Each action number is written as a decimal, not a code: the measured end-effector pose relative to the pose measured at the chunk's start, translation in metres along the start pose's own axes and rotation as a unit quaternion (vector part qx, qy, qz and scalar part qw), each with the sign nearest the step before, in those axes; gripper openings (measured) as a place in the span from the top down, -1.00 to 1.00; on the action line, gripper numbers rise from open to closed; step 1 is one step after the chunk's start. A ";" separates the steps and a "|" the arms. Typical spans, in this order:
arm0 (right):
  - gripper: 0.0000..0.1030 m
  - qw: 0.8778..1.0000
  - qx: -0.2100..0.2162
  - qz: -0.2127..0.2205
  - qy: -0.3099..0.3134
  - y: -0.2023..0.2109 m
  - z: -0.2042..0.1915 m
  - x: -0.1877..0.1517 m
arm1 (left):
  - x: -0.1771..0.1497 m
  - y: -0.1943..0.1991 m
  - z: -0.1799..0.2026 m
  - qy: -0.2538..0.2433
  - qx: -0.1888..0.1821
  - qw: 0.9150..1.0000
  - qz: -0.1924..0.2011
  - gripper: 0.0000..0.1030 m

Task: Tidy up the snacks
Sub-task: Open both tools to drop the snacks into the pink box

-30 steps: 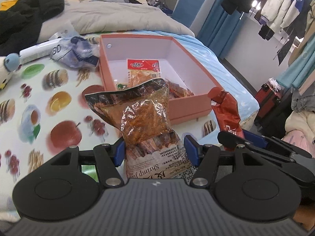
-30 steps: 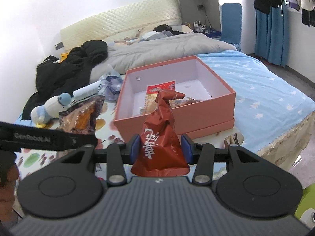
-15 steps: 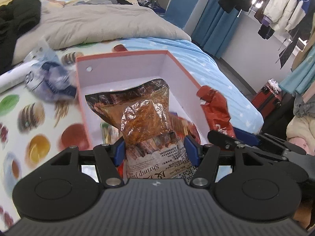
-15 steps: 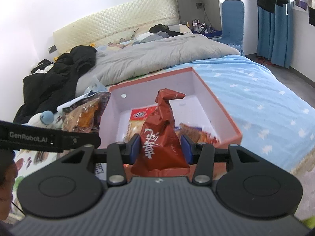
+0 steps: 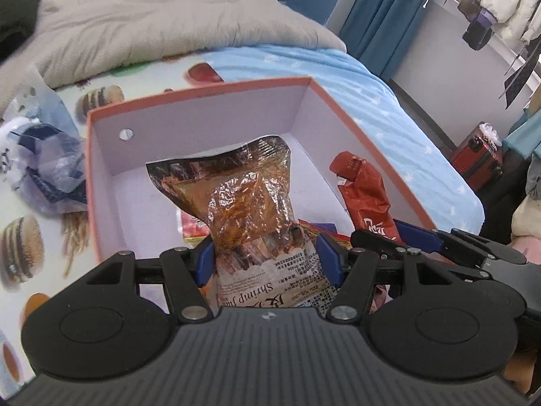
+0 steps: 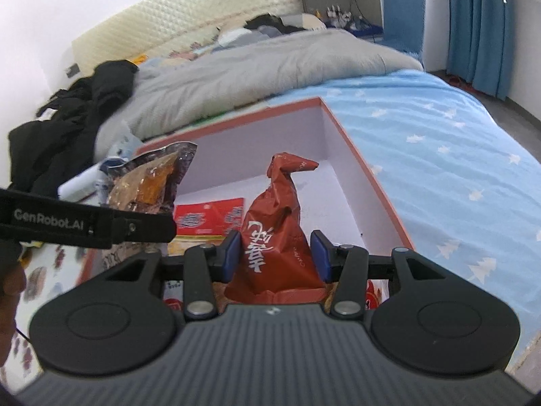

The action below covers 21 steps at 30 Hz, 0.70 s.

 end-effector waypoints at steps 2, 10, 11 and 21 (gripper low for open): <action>0.06 1.000 -0.001 -0.004 -0.005 -0.007 0.003 0.001 | 0.000 -0.009 -0.002 0.003 0.003 1.000 -0.004 -0.29; 0.07 1.000 0.000 -0.013 -0.012 -0.017 0.004 0.005 | 0.003 0.002 0.000 0.001 0.014 1.000 0.010 -0.43; 0.07 1.000 -0.004 -0.013 -0.011 -0.014 0.003 0.005 | 0.003 0.007 0.002 0.000 0.014 1.000 0.015 -0.43; -0.34 1.000 0.001 0.021 -0.017 0.043 -0.006 0.002 | -0.015 0.096 0.025 -0.009 0.026 0.997 0.069 -0.43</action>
Point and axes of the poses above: each gripper's, at about its wrist camera, not at the fingertips, and y roughly against the way its jaws point, z to its right, x to its top, the point moved 3 cm from there along -y, roughly the way its jaws point, and after that the axes turned 11 degrees about -y, right-handed, at the moved point
